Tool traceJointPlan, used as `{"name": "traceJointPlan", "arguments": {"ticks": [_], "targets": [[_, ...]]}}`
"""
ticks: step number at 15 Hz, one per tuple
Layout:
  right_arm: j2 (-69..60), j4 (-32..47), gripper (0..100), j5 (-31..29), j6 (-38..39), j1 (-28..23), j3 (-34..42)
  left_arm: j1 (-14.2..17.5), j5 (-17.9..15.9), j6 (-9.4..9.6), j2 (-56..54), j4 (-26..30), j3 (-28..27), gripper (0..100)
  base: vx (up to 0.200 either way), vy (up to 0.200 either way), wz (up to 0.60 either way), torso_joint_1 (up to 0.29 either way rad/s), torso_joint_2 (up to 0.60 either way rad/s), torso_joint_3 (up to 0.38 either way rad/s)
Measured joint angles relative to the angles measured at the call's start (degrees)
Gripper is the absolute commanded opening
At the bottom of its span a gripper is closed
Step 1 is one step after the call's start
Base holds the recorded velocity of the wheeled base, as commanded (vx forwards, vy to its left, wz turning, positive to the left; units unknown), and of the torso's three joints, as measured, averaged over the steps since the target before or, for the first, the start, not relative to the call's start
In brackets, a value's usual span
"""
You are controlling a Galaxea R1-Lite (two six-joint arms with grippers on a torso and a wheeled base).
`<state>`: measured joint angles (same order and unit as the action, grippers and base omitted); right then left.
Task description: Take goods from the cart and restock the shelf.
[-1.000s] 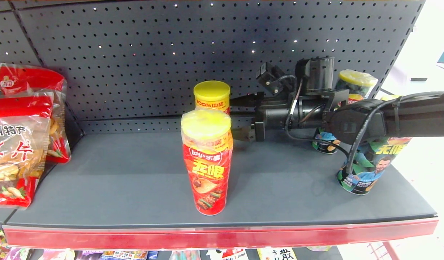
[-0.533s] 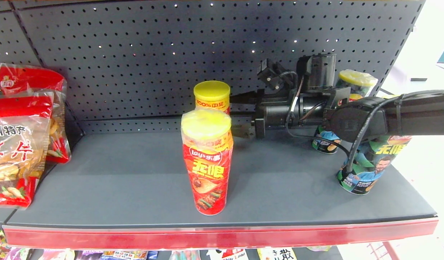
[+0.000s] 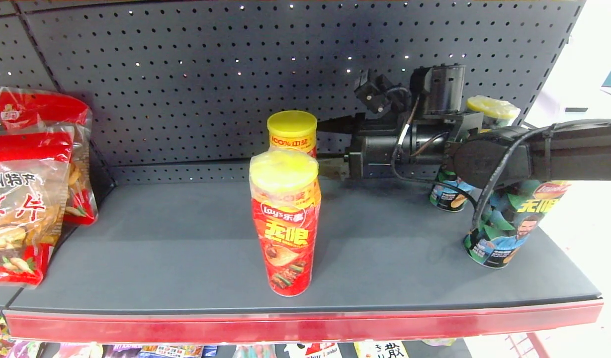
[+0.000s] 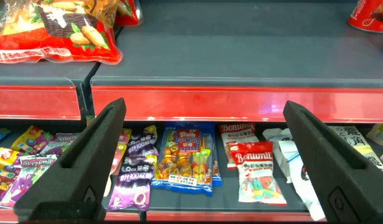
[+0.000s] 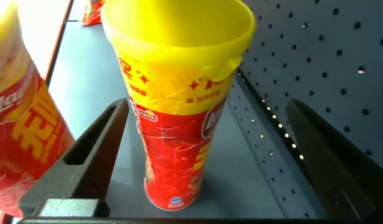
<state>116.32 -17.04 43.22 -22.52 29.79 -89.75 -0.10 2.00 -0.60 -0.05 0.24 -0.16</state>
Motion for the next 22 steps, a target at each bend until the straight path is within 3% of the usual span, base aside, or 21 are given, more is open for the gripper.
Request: {"name": "traceJointPlan", "arguments": {"ticks": [22], "targets": [[-1.6, -0.4, 100, -0.6, 5.4, 0.3, -4.1, 0.0, 0.0, 0.0, 0.0, 0.0, 0.0, 100, 0.0, 0.0, 0.0, 0.0, 0.0, 0.0]]}}
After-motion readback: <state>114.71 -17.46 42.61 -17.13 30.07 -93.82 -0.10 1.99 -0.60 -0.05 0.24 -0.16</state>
